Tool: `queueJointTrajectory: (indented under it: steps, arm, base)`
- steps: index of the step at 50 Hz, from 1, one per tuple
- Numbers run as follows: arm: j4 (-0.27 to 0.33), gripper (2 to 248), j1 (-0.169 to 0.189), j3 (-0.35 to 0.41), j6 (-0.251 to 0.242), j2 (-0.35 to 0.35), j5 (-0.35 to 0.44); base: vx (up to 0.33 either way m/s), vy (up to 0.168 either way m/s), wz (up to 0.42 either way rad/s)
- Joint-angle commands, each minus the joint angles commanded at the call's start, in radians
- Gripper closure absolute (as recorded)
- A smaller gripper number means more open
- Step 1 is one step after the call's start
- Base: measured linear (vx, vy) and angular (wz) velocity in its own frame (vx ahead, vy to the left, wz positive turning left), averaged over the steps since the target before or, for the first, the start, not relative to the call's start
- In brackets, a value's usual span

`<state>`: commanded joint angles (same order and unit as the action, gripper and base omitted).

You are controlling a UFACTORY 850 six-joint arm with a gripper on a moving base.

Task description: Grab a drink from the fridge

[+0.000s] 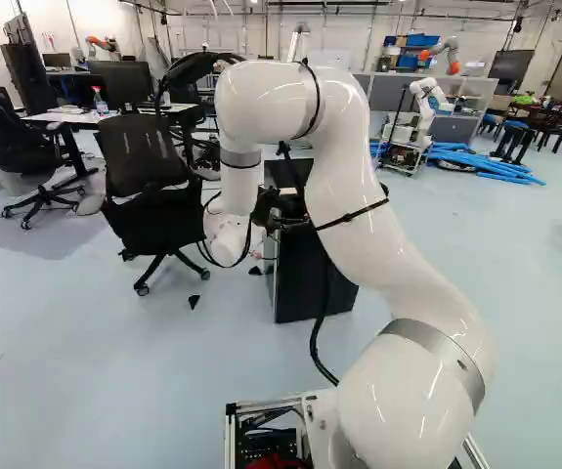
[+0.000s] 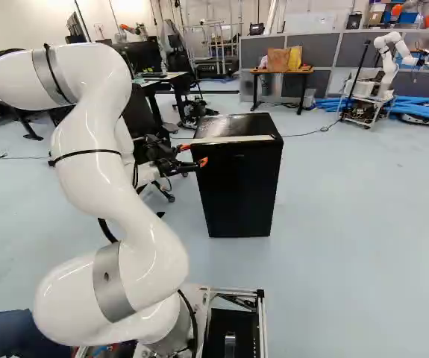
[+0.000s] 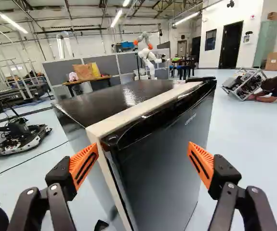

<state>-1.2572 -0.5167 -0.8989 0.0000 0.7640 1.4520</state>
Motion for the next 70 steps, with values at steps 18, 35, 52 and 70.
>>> queueJointTrajectory:
  steps: [18,35,52,70]
  arm:
    - [0.000,3,0.011,0.007,0.000,-0.004,0.000]
    - [0.000,3,0.013,0.024,0.000,-0.013,0.000]
    - [0.000,3,0.009,0.045,0.000,-0.023,0.000]
    - [0.000,3,0.002,0.070,0.000,-0.036,0.000]
  base:
    - [0.000,0.000,0.000]
    - [0.000,0.000,0.000]
    - [0.000,0.000,0.000]
    - [0.000,0.000,0.000]
